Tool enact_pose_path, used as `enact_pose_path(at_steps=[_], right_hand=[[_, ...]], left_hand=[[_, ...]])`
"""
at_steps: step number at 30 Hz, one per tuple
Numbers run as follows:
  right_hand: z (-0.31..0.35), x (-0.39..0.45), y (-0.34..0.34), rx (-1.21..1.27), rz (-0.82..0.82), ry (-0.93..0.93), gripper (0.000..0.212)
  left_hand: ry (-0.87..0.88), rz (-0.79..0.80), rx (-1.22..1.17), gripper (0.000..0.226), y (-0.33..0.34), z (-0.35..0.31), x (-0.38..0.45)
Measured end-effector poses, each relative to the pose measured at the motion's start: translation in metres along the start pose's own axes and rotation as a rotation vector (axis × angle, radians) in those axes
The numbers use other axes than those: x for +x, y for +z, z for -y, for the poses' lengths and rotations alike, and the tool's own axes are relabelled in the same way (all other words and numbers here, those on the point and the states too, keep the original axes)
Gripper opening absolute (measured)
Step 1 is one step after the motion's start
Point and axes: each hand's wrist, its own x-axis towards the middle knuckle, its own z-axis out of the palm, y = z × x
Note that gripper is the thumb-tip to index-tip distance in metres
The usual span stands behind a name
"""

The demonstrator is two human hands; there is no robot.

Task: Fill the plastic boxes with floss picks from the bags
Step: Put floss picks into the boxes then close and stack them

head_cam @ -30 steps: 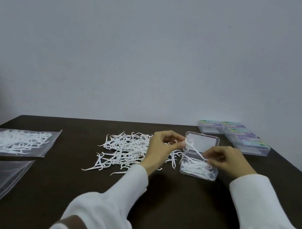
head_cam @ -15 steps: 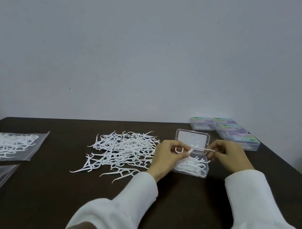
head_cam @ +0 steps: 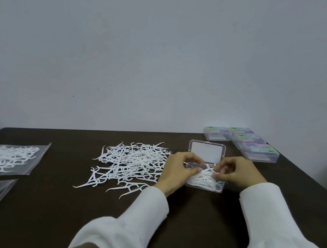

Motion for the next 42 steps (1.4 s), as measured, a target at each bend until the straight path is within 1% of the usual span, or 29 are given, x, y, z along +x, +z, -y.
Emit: enact_pose_path(at_steps=[3,6,10,14,16,19,21,24,27,29,32,35,38,42], right_hand=[[0.002,-0.001,-0.001,-0.053,-0.042,-0.045,0.017],[0.002,-0.002,-0.001,-0.05,-0.075,-0.076,0.013],[0.001,-0.003,-0.002,0.022,-0.15,-0.13,0.01],[0.002,-0.003,-0.004,0.125,-0.198,-0.16,0.012],[0.003,-0.003,-0.004,0.141,-0.244,-0.179,0.01],[0.002,-0.003,-0.004,0.127,-0.348,-0.211,0.008],[0.002,-0.003,-0.005,0.109,-0.39,-0.229,0.008],[0.003,-0.003,-0.004,0.083,-0.407,-0.248,0.009],[0.004,-0.004,-0.005,0.059,-0.507,-0.289,0.01],[0.005,-0.006,-0.006,0.029,-0.552,-0.325,0.012],[0.004,-0.003,-0.003,-0.085,-0.504,-0.383,0.017],[0.001,0.0,0.0,-0.175,-0.427,-0.363,0.015],[-0.001,0.001,0.002,-0.16,-0.389,-0.377,0.013],[0.002,0.0,0.004,-0.056,-0.295,-0.392,0.019]], left_hand=[[-0.017,0.019,0.062,0.019,-0.004,0.003,0.0],[-0.03,0.046,0.11,0.023,-0.005,0.005,-0.001],[0.011,0.047,0.212,0.021,-0.002,0.004,-0.001],[0.035,0.017,0.252,0.015,0.0,0.001,-0.001],[0.027,-0.022,0.233,0.013,0.0,0.0,-0.001],[-0.024,-0.066,0.144,0.004,0.0,-0.001,0.0],[-0.046,-0.06,0.096,0.009,0.0,-0.003,0.0],[-0.06,-0.058,-0.008,0.009,0.002,-0.007,0.0],[-0.077,-0.086,-0.032,0.007,0.002,-0.007,0.001],[-0.104,-0.085,-0.096,0.005,0.002,-0.01,0.001],[-0.154,-0.046,-0.18,0.006,-0.001,-0.014,0.001],[-0.189,-0.044,-0.183,0.01,-0.001,-0.012,0.003],[-0.201,-0.048,-0.225,0.013,0.001,-0.011,0.003],[-0.23,-0.066,-0.347,0.027,0.002,-0.011,0.002]])
